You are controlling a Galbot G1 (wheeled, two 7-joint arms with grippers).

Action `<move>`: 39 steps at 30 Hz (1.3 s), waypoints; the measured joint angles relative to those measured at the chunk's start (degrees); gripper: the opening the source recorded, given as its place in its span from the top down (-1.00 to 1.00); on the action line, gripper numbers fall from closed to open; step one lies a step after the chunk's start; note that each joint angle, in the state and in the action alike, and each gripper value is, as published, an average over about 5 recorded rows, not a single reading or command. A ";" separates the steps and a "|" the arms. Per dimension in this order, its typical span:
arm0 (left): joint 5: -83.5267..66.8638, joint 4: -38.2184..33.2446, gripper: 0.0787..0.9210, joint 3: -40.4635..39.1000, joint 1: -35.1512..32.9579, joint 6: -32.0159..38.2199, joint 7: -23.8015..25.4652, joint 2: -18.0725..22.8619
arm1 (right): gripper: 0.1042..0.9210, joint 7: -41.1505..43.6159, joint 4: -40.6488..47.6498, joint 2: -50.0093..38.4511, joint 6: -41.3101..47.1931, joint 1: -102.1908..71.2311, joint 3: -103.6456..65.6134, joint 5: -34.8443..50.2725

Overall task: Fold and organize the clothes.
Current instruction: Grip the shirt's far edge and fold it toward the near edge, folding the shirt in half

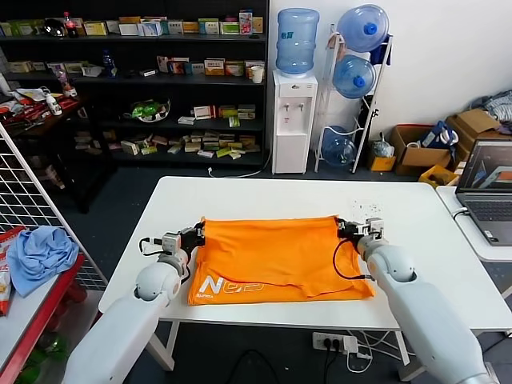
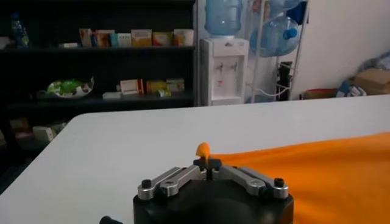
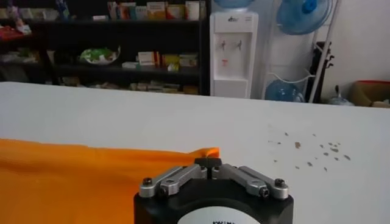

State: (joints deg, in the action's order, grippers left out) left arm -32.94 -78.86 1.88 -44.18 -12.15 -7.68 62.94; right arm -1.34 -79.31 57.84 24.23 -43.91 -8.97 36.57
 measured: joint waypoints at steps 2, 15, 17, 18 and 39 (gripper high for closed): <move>-0.32 -2.60 0.96 0.22 -1.71 -0.27 -0.47 -1.19 | 0.95 -1.07 -3.20 -1.45 0.97 -2.39 -0.49 0.29; -0.12 -17.12 0.96 2.55 -16.54 -1.46 -2.49 -7.78 | 0.95 -5.24 -19.49 -8.11 5.22 -18.76 -4.06 -0.88; 0.35 -18.06 0.93 2.67 -18.31 -1.32 -2.84 -8.05 | 0.93 -5.64 -20.56 -8.33 5.53 -20.42 -4.32 -1.39; 0.61 -18.39 0.89 2.71 -19.02 -1.16 -3.05 -8.14 | 0.89 -5.85 -21.00 -8.39 5.64 -21.11 -4.42 -1.63; -3.30 -17.54 -0.50 3.96 -22.08 -0.75 -5.61 -5.47 | -0.52 -8.21 -27.99 -8.25 6.48 -27.04 -5.44 -1.88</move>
State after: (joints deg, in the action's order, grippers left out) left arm -36.24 -96.40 5.84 -66.26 -12.90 -13.29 57.47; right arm -9.55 -107.29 49.59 30.72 -70.95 -14.41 34.69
